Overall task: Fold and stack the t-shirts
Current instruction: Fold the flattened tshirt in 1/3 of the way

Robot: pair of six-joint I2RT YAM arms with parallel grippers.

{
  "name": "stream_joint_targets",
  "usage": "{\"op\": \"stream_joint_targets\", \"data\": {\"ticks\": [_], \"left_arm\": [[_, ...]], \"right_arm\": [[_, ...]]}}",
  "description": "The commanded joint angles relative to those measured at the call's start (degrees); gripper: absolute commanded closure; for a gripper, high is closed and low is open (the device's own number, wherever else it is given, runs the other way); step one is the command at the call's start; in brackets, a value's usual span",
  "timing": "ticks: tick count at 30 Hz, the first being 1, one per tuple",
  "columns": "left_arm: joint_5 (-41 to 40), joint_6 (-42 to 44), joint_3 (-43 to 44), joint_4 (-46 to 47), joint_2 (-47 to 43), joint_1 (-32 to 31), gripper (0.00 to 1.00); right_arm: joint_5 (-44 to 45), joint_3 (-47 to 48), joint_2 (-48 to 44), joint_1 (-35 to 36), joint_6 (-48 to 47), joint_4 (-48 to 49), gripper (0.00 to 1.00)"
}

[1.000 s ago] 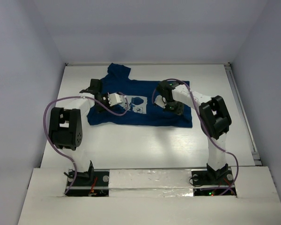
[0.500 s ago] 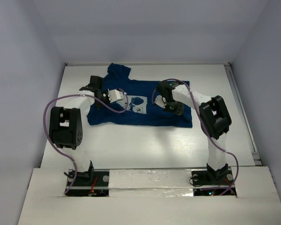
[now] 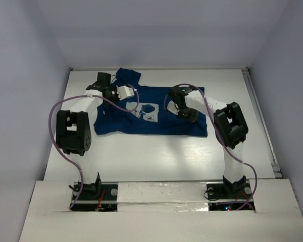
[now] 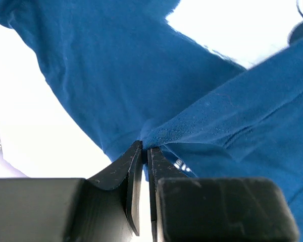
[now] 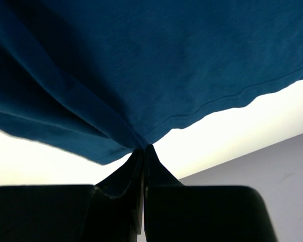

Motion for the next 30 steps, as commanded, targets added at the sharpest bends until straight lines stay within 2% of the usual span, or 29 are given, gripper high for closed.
{"op": "stream_joint_targets", "data": {"ticks": [1,7,18,23,30], "left_arm": [[0.3,-1.87,4.0,0.38,1.46,0.35,0.95],[0.21,-4.24,7.86,1.52,4.63,0.35,0.95],[-5.5,-6.71,14.98,1.7,9.55,-0.18,0.96],[-8.92,-6.97,15.78,1.7,10.78,-0.18,0.96],[-9.02,-7.06,17.27,0.99,12.54,-0.18,0.96]], "right_arm": [[2.75,2.93,1.07,-0.6,-0.36,1.72,1.0],[2.93,4.52,2.22,-1.12,-0.27,1.99,1.0],[4.34,8.3,4.68,-1.65,-0.54,2.25,1.0],[5.48,10.93,7.04,-2.18,-0.8,1.55,1.0],[6.18,13.04,8.9,-2.71,-1.15,1.46,1.0]]}}
